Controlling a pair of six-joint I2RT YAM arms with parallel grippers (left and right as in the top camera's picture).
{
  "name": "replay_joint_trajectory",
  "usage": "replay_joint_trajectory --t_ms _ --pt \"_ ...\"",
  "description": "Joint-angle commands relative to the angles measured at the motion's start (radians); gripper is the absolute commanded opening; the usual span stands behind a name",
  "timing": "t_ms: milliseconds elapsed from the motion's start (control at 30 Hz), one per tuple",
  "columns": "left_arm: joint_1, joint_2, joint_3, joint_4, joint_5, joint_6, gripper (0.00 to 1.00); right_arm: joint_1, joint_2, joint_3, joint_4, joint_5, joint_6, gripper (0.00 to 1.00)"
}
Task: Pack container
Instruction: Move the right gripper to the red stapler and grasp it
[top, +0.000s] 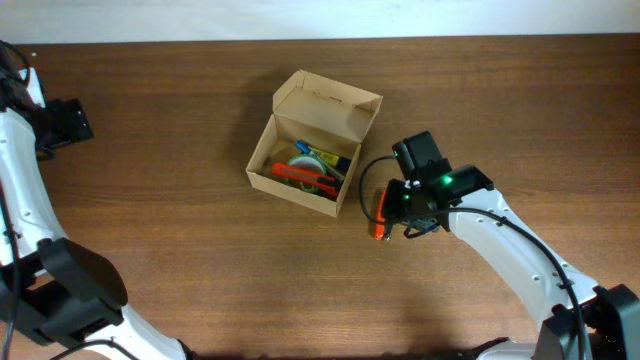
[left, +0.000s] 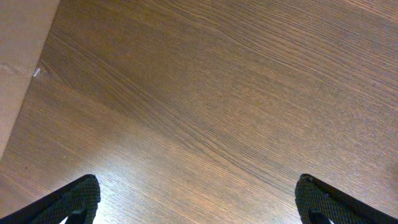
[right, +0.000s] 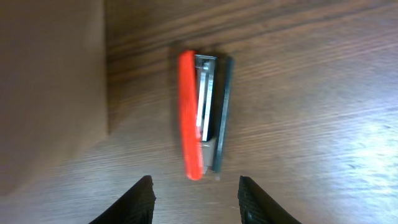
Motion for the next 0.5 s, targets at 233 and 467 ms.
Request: replay_joint_trajectory --t_ms 233,467 --pt "0.001 -0.007 -0.009 0.0 0.007 0.016 1.0 -0.003 0.131 -0.004 0.056 -0.062 -0.006 0.44" --pt "0.001 -0.007 -0.009 0.0 0.007 0.016 1.0 -0.003 0.188 -0.003 0.082 -0.075 -0.006 0.44"
